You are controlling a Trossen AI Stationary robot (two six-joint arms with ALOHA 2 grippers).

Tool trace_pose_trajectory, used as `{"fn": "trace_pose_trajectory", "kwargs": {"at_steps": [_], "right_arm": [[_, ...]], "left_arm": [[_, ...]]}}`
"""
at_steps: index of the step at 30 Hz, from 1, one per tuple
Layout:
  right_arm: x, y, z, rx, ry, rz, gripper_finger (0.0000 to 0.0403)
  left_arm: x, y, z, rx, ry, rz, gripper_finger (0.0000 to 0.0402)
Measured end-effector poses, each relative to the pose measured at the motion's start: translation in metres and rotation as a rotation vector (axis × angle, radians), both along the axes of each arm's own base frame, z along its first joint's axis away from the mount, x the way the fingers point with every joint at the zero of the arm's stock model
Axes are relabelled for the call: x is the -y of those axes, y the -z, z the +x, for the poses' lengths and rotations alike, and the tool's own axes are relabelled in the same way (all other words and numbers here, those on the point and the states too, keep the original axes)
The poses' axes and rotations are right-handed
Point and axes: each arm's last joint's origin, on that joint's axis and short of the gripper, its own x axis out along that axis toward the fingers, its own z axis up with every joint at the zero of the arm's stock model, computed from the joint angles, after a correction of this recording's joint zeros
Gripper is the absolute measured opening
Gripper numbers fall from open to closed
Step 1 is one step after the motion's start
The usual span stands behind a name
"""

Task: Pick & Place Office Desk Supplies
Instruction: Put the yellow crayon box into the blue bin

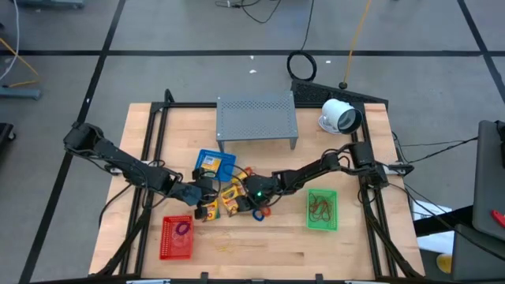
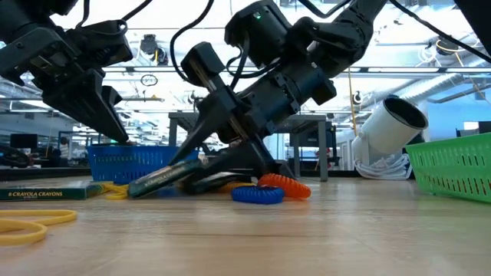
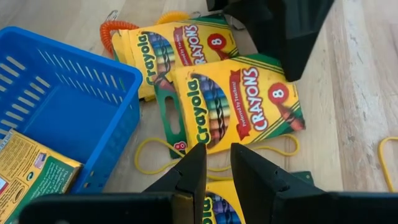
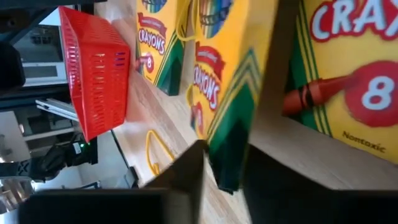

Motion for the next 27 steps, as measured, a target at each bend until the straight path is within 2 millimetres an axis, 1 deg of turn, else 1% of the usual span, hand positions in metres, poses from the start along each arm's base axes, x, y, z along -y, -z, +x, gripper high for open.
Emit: {"fn": "trace_pose_trajectory", "kwargs": {"at_steps": [2,3,8,11,13,16,19,24,27], "right_arm": [[0.000,0.000,0.000,0.006,-0.005,-0.007,0.0029],[0.000,0.000,0.000,0.011,-0.011,-0.015,0.0021],[-0.003,-0.001,0.000,0.015,-0.023,-0.019,0.0025],[-0.010,-0.007,-0.002,0.034,-0.055,-0.041,0.0022],[-0.014,-0.011,-0.004,0.043,-0.074,-0.053,0.0022],[-0.019,-0.018,-0.008,0.056,-0.092,-0.091,0.0022],[-0.024,-0.031,-0.011,0.088,-0.101,-0.142,0.0022],[-0.031,-0.052,-0.017,0.151,-0.140,-0.222,0.0022],[-0.033,-0.066,-0.023,0.174,-0.142,-0.284,0.0022]], "left_arm": [[0.000,0.000,0.000,0.000,-0.001,-0.001,0.0081],[0.000,0.000,0.000,0.000,0.000,-0.001,0.0081],[0.002,0.000,-0.001,0.000,0.007,-0.003,0.0081],[0.002,-0.002,-0.002,0.009,0.008,-0.008,0.0081],[0.001,-0.007,-0.003,0.035,0.008,-0.018,0.0081],[0.000,-0.019,-0.007,0.084,0.021,-0.028,0.0081],[-0.004,-0.037,-0.014,0.171,0.023,-0.063,0.0081],[-0.010,-0.063,-0.031,0.293,0.070,-0.097,0.0081],[-0.015,-0.076,-0.042,0.357,0.076,-0.115,0.0081]]}}
